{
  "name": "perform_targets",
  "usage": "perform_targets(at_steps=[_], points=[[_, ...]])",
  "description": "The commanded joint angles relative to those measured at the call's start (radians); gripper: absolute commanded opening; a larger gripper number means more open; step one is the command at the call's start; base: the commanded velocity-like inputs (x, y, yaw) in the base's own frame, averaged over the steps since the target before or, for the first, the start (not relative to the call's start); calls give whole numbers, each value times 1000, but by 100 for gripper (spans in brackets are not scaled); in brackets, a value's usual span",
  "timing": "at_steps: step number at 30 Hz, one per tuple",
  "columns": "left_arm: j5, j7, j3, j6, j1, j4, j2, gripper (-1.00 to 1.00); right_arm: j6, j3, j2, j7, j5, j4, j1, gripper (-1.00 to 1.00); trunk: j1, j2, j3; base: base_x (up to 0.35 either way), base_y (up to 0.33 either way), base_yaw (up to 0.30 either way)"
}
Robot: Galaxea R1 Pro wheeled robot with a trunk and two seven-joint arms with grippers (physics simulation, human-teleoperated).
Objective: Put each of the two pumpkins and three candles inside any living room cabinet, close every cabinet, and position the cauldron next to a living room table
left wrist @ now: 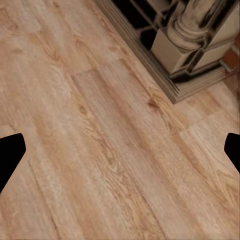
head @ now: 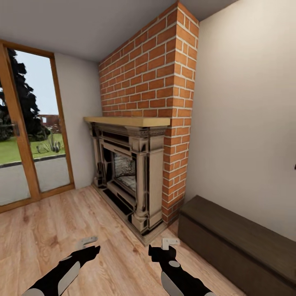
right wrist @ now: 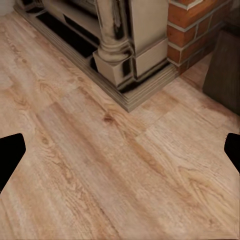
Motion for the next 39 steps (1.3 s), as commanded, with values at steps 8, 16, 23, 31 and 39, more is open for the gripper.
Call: perform_targets(at_steps=[8,16,23,31,39], points=[[7,9,-9,2,0,-9,2,100,-3,8,0,-8,-10,0,-2,100,0,-1,4,38,152,-279],[7,9,-8,2,0,-10,2,100,-3,8,0,-8,-10,0,-2,100,0,-1,8,4,139,-279],[5,9,-9,2,0,-13,3,100,-3,8,0,-8,-10,0,-1,100,0,-1,13,0,41,-279],[6,9,-9,2,0,-11,3,100,-4,8,0,-8,-10,0,-1,100,0,-1,18,0,4,-279],[7,9,-8,2,0,-11,3,100,-3,8,0,-7,-11,0,-1,100,0,-1,22,0,21,-279]])
